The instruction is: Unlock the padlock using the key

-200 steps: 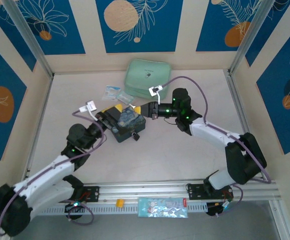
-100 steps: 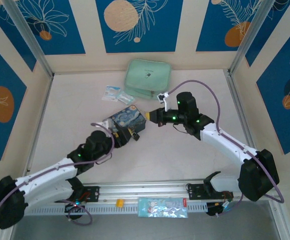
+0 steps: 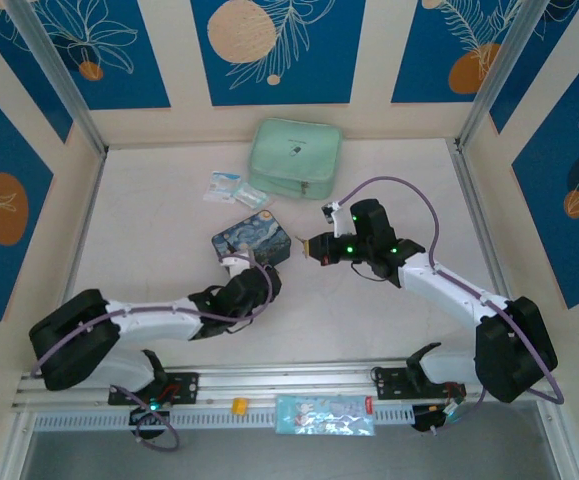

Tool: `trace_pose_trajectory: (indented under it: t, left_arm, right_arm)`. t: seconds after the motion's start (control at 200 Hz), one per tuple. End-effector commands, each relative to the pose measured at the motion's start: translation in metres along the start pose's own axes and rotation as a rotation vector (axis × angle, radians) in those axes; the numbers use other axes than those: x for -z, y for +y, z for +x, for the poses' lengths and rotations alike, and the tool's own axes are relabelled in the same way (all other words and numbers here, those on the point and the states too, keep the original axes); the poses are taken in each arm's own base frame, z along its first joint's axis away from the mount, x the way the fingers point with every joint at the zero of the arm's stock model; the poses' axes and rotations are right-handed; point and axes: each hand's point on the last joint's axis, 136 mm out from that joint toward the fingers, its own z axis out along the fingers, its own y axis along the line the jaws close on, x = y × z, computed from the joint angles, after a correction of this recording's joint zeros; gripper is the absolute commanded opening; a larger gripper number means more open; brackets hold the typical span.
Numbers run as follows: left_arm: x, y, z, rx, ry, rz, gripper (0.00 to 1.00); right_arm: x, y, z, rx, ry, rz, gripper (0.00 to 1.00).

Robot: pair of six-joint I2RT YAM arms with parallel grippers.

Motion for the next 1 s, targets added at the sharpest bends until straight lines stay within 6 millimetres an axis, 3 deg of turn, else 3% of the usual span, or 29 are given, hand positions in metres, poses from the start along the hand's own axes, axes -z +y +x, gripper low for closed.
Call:
trace_pose_trajectory:
  t: [0.0, 0.205, 0.47, 0.76, 0.9, 0.995]
  left_arm:
    - [-0.004, -0.008, -0.022, 0.060, -0.123, -0.023, 0.48]
    - [-0.021, -0.006, -0.019, 0.071, -0.143, -0.059, 0.49]
    - [-0.050, 0.006, 0.006, 0.144, -0.095, -0.100, 0.50]
    - [-0.070, 0.018, 0.005, 0.114, -0.120, -0.144, 0.51]
    - [-0.082, 0.021, 0.006, 0.121, -0.124, -0.114, 0.44]
    - [-0.089, 0.022, 0.005, 0.127, -0.130, -0.088, 0.32]
  right_arm:
    - [0.007, 0.001, -0.004, 0.004, -0.027, 0.004, 0.00]
    - [0.010, 0.004, -0.006, 0.014, -0.044, -0.001, 0.00]
    - [0.014, 0.007, -0.009, 0.024, -0.065, -0.007, 0.00]
    - [0.014, 0.008, -0.008, 0.018, -0.071, -0.015, 0.00]
    - [0.015, 0.007, -0.008, 0.016, -0.073, -0.012, 0.00]
    - [0.014, 0.004, -0.003, 0.002, -0.062, -0.006, 0.00]
